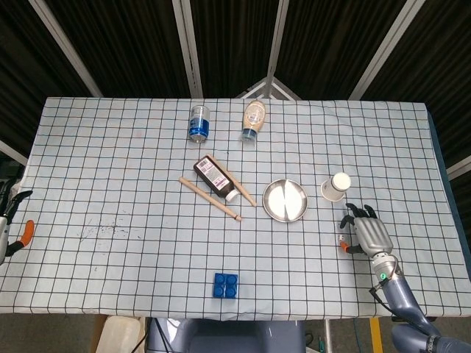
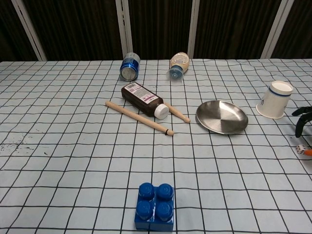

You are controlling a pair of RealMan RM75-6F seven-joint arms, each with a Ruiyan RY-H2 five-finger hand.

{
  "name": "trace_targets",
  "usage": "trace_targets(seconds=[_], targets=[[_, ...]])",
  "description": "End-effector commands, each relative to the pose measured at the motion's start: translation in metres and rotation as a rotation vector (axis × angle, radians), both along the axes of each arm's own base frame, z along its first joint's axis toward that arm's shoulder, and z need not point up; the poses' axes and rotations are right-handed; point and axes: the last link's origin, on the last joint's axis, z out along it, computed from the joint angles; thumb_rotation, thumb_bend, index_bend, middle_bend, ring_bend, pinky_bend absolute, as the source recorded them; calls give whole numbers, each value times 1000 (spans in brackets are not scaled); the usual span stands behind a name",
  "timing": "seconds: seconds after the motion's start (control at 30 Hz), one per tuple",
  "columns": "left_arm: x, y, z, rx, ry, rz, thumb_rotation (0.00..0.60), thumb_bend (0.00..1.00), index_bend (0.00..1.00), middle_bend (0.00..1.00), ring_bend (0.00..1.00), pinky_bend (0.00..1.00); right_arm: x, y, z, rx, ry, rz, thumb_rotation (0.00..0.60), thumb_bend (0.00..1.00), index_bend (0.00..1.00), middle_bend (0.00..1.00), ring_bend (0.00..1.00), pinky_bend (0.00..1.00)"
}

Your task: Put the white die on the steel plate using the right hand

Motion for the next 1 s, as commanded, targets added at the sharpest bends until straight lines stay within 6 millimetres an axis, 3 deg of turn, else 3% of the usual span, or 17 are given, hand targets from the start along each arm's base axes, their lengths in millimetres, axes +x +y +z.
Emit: trace_targets(seconds=[0.03,1.0], targets=[[0,0,0,0,1,1,600,635,194,0,0,120,-1,0,0,1,-2,-4,600,276,454,126,174,0],[0,2,-5,-11,16,8,600,636,197,0,0,120,-9,0,-4,7,-5,-22,600,308,487,127,174,0]])
